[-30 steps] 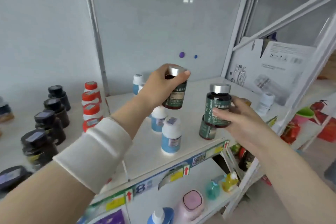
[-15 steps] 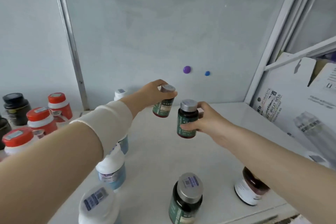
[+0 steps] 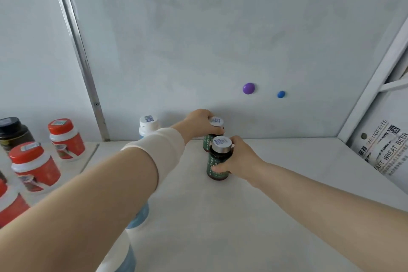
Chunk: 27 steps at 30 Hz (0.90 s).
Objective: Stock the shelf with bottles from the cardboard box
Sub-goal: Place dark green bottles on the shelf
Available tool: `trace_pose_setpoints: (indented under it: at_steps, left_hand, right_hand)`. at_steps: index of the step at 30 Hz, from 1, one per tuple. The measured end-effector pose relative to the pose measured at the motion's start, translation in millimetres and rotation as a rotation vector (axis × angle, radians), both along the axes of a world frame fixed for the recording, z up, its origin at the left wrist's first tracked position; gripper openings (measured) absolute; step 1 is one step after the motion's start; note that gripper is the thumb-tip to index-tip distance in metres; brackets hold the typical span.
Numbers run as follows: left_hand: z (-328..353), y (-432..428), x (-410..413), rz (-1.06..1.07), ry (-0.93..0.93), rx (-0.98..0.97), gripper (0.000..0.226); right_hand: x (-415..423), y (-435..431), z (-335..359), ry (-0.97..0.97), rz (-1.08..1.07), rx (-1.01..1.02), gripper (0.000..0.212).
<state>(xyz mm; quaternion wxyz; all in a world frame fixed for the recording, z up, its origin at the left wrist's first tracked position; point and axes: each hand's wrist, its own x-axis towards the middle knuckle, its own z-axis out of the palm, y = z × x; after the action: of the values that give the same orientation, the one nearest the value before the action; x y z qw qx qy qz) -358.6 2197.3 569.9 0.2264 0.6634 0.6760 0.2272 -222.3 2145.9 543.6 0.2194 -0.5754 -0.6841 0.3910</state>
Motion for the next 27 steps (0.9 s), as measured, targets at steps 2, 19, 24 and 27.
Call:
trace_pose_setpoints:
  at_steps: [2,19,24,27]
  left_hand:
    - [-1.5,5.5,0.4,-0.012,0.029,-0.004,0.035]
    - [60.5,-59.5,-5.9,0.112,0.271,0.072,0.05]
    - [83.1,-152.5,-20.4,0.164,0.909,0.217,0.042]
    - [85.2,-212.1,-38.4,0.195,1.144,0.224,0.039]
  right_hand:
    - [-0.7,2.8,-5.5,0.017,0.003,0.014,0.064]
    - [25.8,-24.8,41.2,-0.159,0.093,0.142,0.086]
    - [13.9,-74.5,68.9,-0.265,0.176,0.356,0.067]
    - [-15.1,-115.6,72.7,-0.372,0.246,0.443,0.067]
